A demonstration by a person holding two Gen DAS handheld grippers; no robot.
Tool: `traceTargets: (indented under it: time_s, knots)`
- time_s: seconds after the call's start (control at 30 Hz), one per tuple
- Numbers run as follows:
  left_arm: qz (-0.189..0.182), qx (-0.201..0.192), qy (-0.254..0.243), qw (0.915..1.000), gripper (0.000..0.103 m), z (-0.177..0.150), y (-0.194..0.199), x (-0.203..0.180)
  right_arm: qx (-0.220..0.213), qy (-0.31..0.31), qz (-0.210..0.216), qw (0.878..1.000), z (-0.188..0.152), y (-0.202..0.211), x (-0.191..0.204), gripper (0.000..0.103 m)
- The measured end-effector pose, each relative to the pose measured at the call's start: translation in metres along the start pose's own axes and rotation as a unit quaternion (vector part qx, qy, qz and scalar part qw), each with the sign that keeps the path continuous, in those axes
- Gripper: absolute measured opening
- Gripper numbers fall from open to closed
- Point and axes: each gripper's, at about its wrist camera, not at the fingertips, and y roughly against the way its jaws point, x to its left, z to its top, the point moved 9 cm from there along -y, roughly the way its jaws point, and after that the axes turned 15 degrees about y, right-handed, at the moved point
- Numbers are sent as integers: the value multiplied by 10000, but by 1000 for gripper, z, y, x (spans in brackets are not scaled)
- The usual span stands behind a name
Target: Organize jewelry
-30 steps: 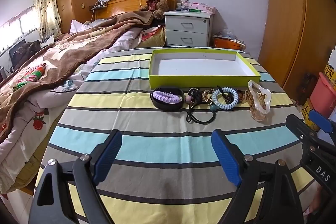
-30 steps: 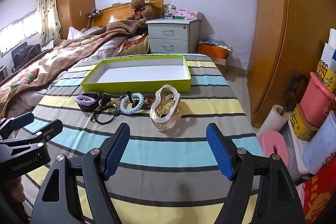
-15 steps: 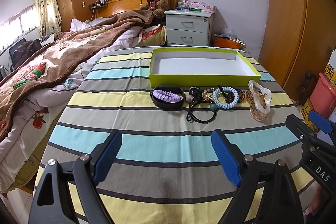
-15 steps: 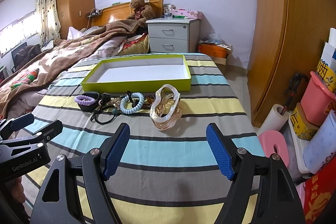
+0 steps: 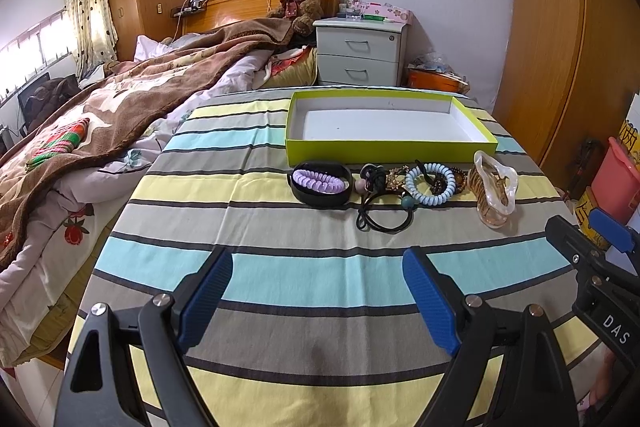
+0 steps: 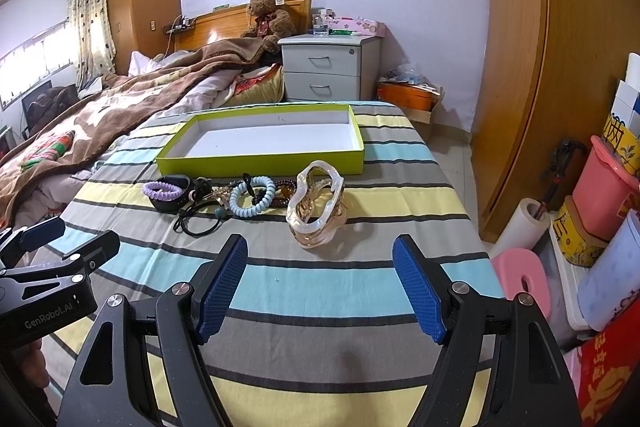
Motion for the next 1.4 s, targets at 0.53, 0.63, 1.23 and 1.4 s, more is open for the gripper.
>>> traceTargets:
  time_s: [0.53,0.63,1.23,1.4]
  knots:
    - [14,36,21,10000,88,-2,1,2,0,-7,6,10000,0,0,0,75]
    - [13,39,20,10000,88,-2,1,2,-3,-6,1,10000,0,0,1,75]
    - [10,51,26,10000,88,-2,1,3,26,-18,4,10000,-1,-1,1,75]
    - [34,97,17,9999,88,-3,-1,4,58,-30,13,10000,-3,-3,1,75]
